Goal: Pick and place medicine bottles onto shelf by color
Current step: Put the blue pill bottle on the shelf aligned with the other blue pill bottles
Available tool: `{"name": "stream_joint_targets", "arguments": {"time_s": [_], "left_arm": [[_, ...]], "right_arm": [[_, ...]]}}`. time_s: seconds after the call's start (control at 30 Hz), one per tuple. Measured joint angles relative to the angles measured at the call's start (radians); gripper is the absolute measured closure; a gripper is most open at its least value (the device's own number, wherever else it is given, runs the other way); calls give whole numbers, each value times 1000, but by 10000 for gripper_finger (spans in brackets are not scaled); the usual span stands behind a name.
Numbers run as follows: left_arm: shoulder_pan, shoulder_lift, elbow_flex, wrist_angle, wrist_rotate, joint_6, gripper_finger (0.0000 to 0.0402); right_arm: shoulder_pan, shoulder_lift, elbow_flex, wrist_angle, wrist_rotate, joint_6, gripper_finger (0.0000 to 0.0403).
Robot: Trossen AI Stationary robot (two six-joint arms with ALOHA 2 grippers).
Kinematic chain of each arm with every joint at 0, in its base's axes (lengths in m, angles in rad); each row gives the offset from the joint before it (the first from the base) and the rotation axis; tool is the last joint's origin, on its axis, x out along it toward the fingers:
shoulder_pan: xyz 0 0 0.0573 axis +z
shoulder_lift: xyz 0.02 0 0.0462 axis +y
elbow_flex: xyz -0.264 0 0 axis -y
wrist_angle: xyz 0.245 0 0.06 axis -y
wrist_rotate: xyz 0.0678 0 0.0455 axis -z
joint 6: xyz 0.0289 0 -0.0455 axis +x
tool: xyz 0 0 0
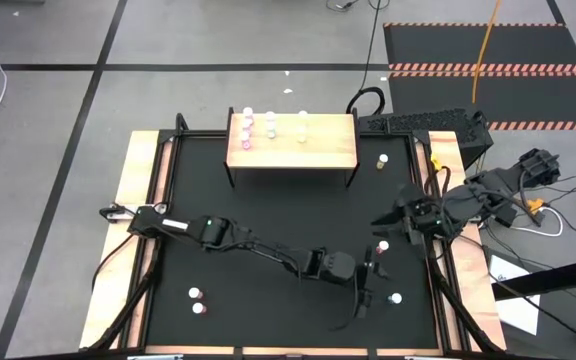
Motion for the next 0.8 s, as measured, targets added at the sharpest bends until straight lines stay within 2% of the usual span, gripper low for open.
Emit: {"name": "stream_joint_targets", "arguments": {"time_s": [0.13,0.57,0.8], "left_arm": [[20,4,3,-19,-10,-48,160],[14,12,1,-29,56,-122,161],[15,35,1,-14,27,-134,161]], "right_arm": [[0,20,0,5,0,18,273],[0,60,0,20,-2,-5,273],[0,59,0,69,-3,-18,273]]}}
